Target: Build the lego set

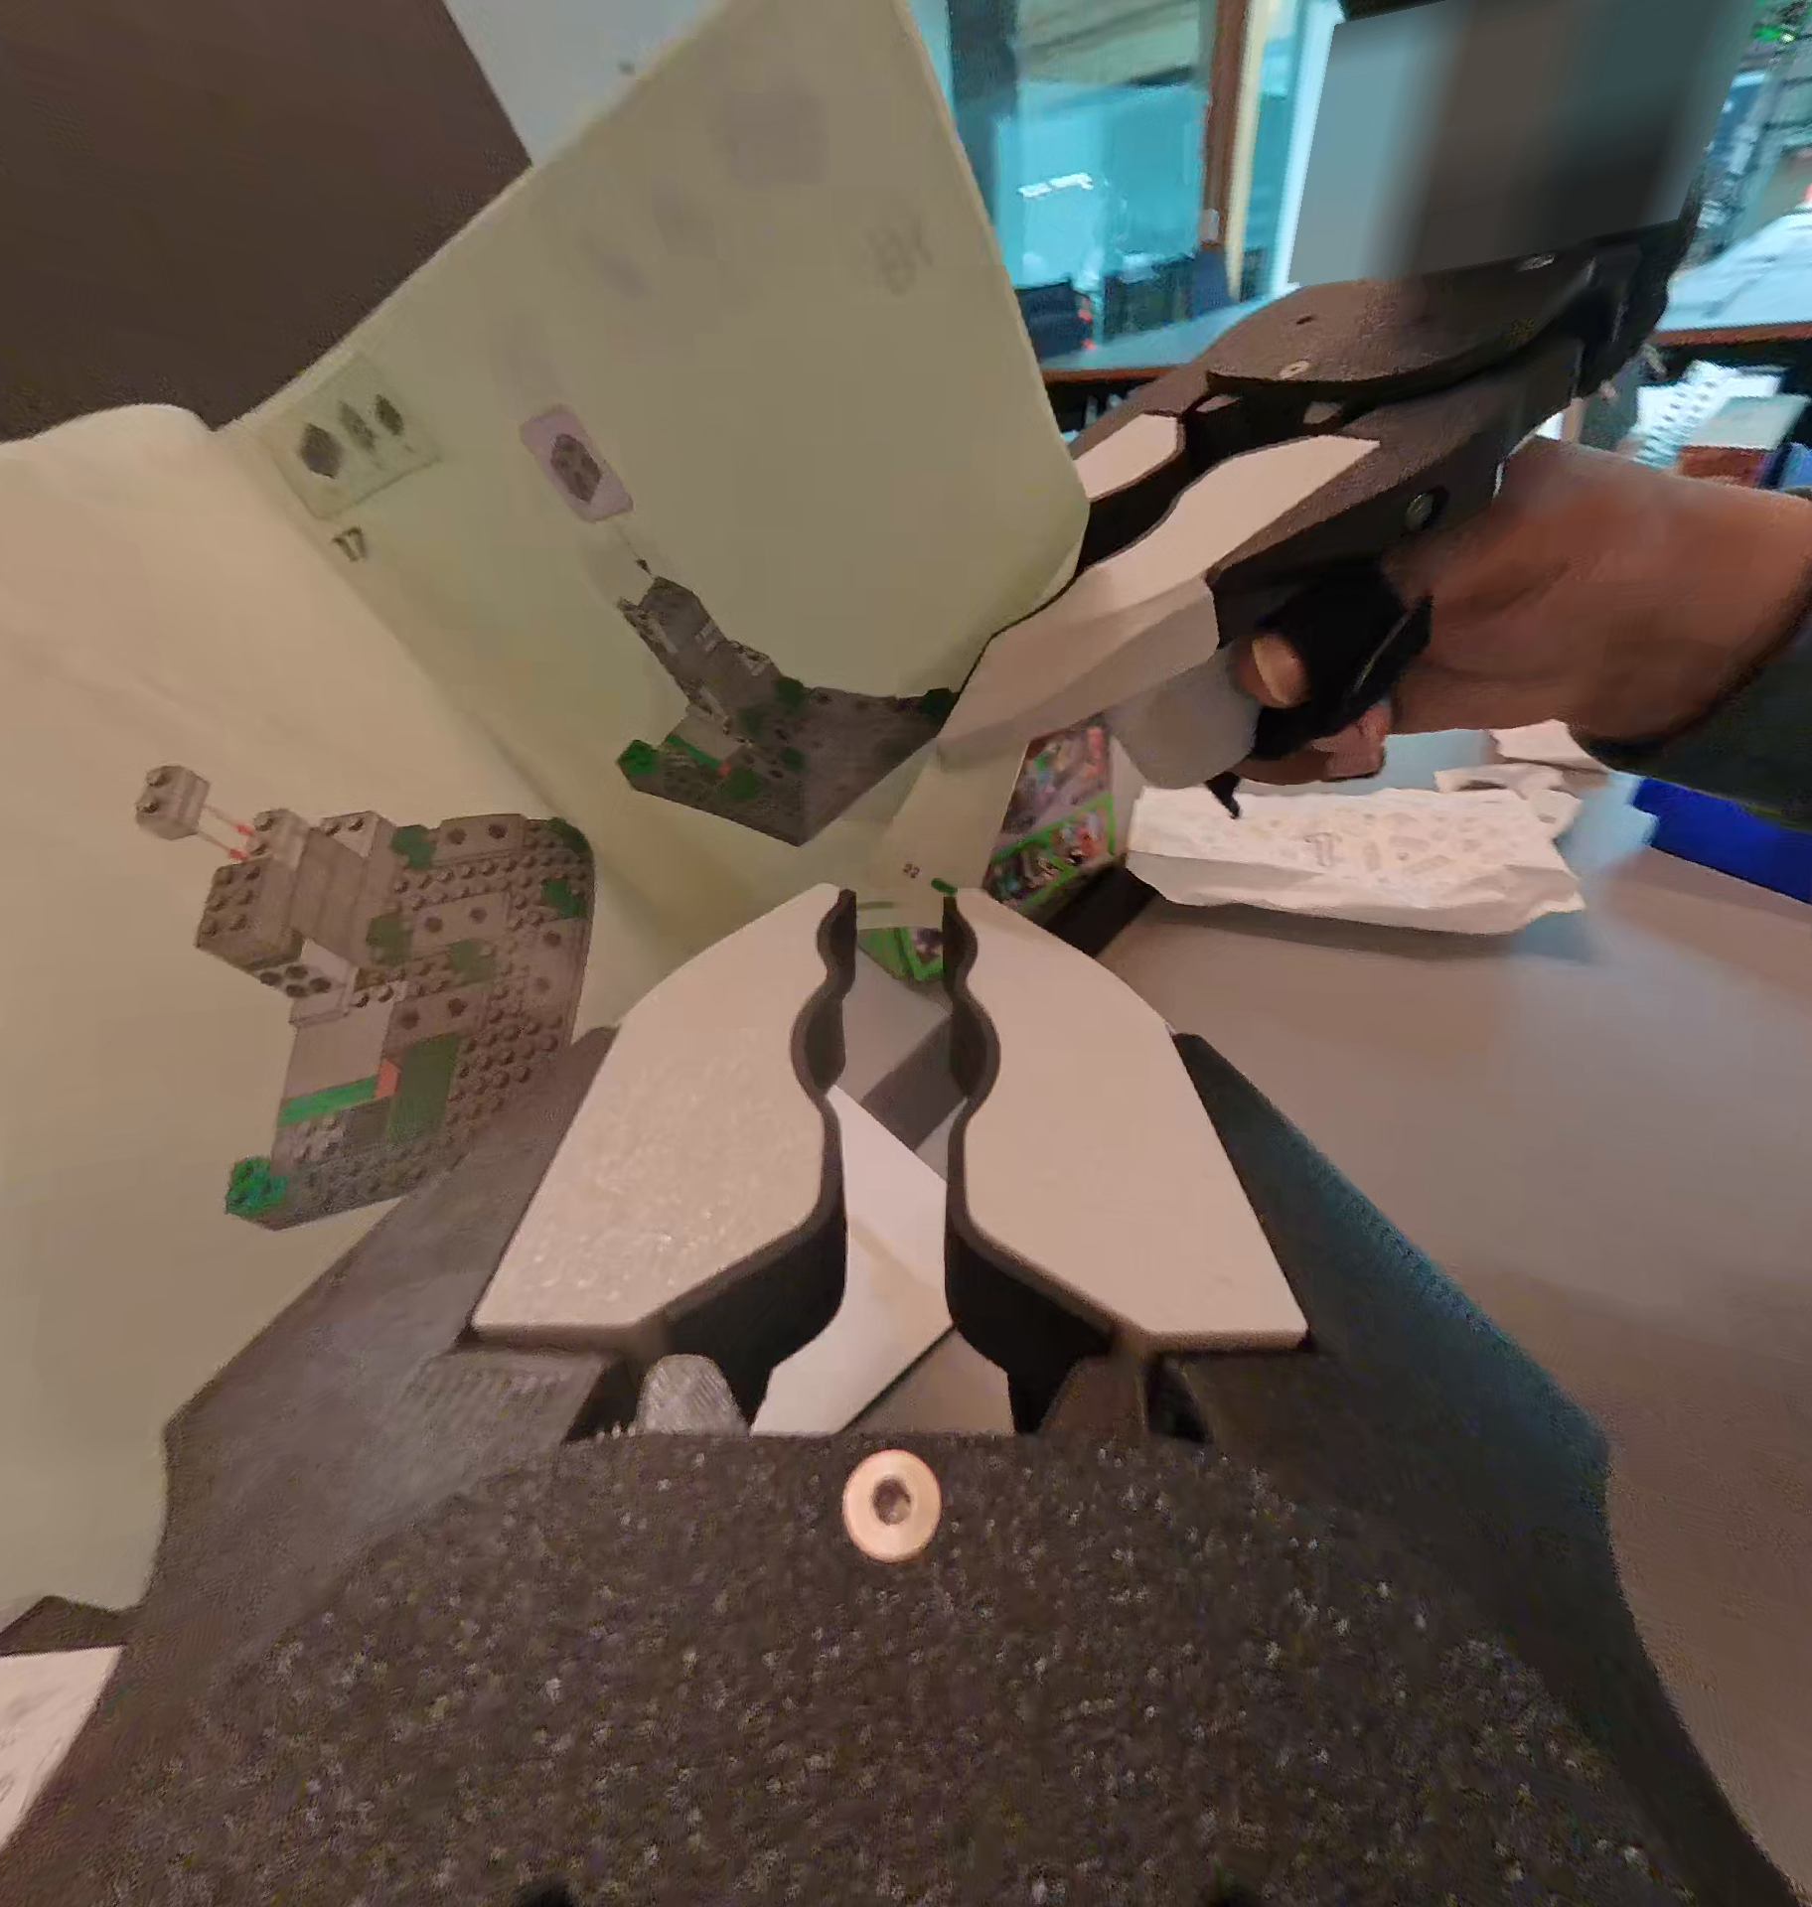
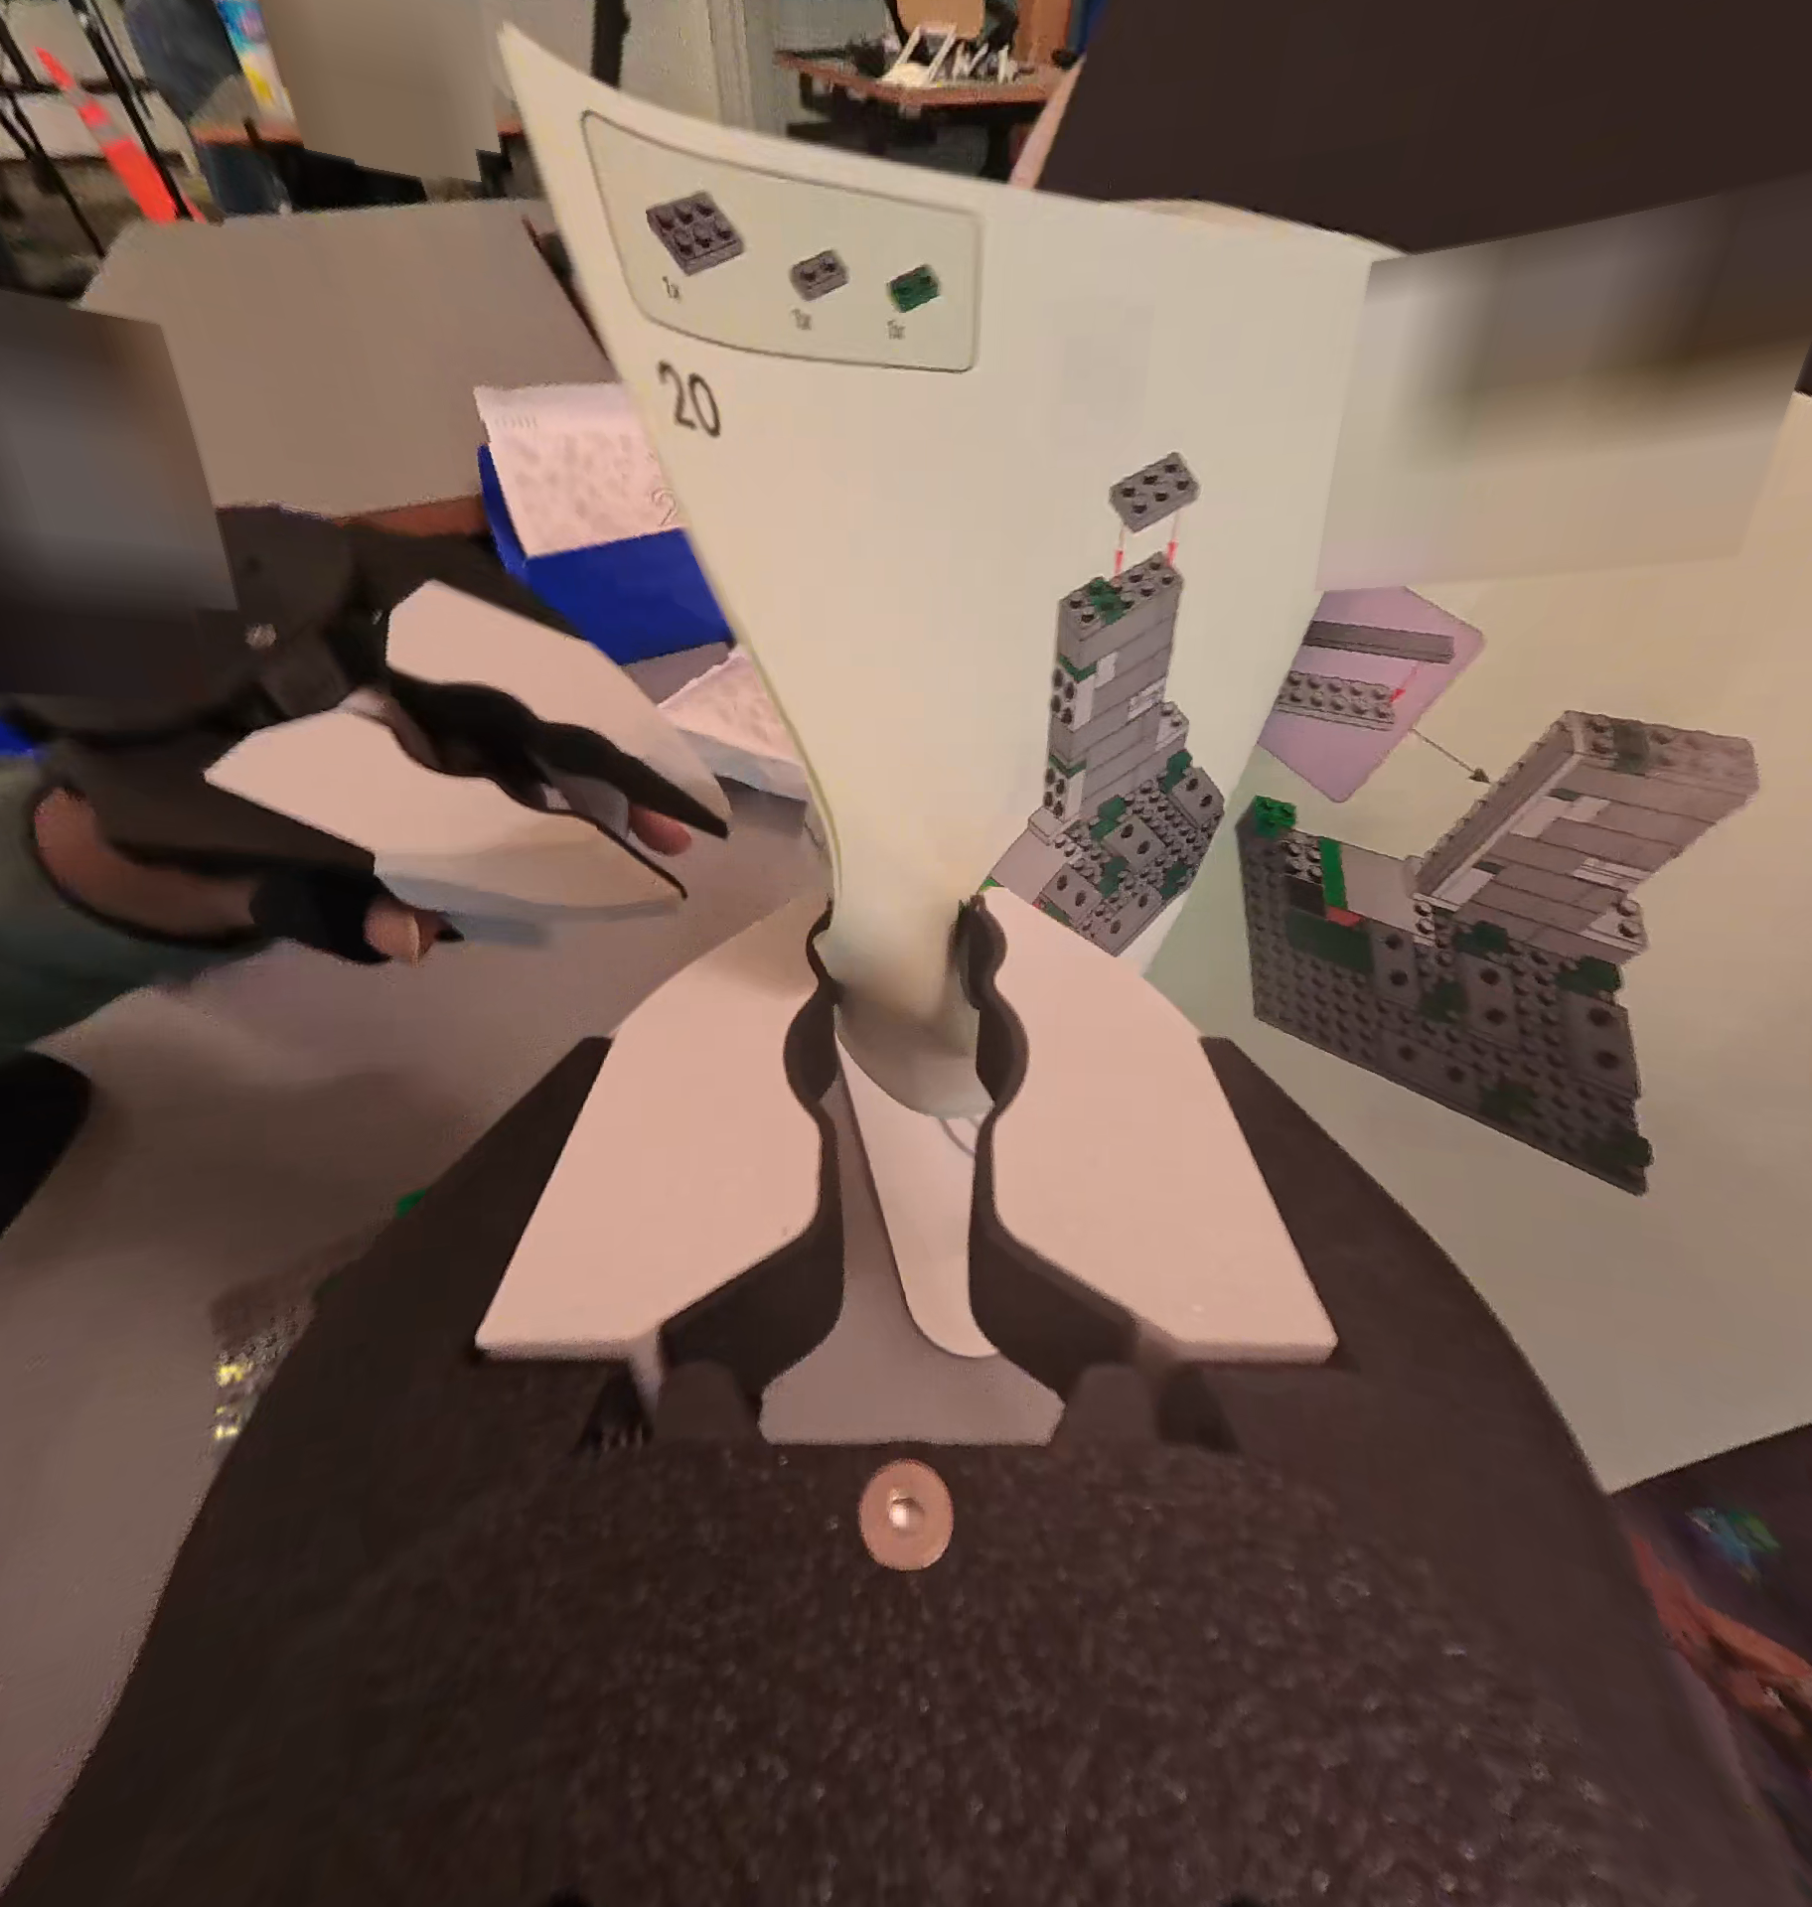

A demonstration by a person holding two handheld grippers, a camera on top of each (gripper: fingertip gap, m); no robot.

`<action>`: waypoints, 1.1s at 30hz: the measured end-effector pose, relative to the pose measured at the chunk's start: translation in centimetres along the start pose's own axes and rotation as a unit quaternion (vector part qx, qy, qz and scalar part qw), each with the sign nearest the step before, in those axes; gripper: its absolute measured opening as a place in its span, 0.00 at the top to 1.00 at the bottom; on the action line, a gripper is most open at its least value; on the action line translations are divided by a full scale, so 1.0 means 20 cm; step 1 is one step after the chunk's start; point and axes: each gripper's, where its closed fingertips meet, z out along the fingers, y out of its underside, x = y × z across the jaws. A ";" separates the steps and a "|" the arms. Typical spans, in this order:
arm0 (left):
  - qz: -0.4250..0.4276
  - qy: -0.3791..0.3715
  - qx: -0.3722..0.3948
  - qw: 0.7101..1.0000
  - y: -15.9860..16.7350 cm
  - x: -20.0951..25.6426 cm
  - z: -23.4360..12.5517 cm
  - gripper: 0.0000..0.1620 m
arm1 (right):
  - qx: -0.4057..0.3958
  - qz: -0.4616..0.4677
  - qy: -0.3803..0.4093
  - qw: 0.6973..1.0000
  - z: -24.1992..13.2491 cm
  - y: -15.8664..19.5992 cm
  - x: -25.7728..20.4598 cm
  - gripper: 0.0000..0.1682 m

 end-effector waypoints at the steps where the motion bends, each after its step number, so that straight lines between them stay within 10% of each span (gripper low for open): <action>1: 0.001 0.012 -0.007 1.000 -0.01 0.00 0.00 0.90 | -0.006 -0.007 -0.005 1.000 0.00 0.00 -0.02 0.86; 11: 0.133 0.127 -0.102 0.978 0.13 0.07 0.08 0.93 | -0.039 -0.036 -0.041 0.998 0.03 0.00 -0.09 0.82; 33: 0.068 0.154 -0.055 0.984 0.11 0.16 -0.01 1.00 | 0.014 -0.052 -0.028 0.998 -0.10 0.01 -0.13 0.79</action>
